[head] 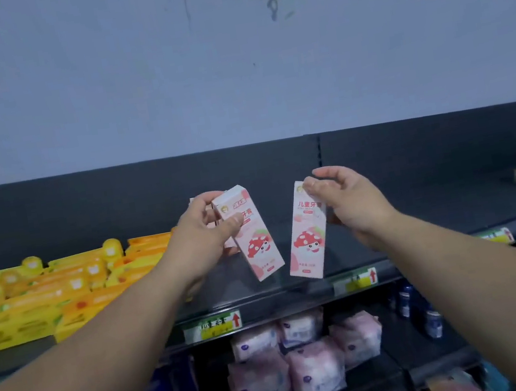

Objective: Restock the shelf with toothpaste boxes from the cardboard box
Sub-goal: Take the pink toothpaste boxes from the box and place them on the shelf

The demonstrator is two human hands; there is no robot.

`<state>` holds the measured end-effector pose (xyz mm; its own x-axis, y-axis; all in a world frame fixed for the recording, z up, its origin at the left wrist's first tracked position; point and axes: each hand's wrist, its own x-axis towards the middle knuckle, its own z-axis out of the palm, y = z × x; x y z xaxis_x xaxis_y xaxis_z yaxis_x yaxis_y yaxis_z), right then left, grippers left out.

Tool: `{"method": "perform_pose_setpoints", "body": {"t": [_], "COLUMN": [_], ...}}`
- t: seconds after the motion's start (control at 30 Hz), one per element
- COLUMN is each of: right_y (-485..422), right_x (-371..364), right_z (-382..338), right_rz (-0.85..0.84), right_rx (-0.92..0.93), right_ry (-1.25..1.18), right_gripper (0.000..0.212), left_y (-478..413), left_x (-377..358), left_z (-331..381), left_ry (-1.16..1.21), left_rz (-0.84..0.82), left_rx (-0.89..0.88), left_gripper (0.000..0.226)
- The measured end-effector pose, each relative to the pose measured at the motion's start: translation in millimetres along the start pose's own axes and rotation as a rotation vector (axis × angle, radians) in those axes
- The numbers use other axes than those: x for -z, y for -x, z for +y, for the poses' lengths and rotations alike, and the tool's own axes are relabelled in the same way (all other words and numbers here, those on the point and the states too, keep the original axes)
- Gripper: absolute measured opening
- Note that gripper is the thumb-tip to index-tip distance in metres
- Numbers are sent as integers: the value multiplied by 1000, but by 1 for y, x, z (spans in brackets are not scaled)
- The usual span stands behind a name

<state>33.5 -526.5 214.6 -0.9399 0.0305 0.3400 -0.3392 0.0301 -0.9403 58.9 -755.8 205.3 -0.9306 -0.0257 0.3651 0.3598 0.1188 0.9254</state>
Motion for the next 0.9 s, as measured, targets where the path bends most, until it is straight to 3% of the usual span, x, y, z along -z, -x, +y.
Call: {"method": "perform_pose_setpoints", "body": {"t": [0.3,0.63,0.9], "right_y": [-50,-104,-143], "right_x": [-83,-107,-114], "right_z": [12,38,56], "right_rz": [-15,-165,-325], "right_rx": [23,36,14], "right_ry": [10,236,269], "right_gripper": [34,22,21], "left_y": [-59,-95,-118], "left_x": [75,83,81], "left_z": [-22,-49,-63], "left_ry": [-148,-269,-384], "left_rz": [29,-23,-52], "left_rx": [28,54,91], "left_gripper": [34,37,42]}}
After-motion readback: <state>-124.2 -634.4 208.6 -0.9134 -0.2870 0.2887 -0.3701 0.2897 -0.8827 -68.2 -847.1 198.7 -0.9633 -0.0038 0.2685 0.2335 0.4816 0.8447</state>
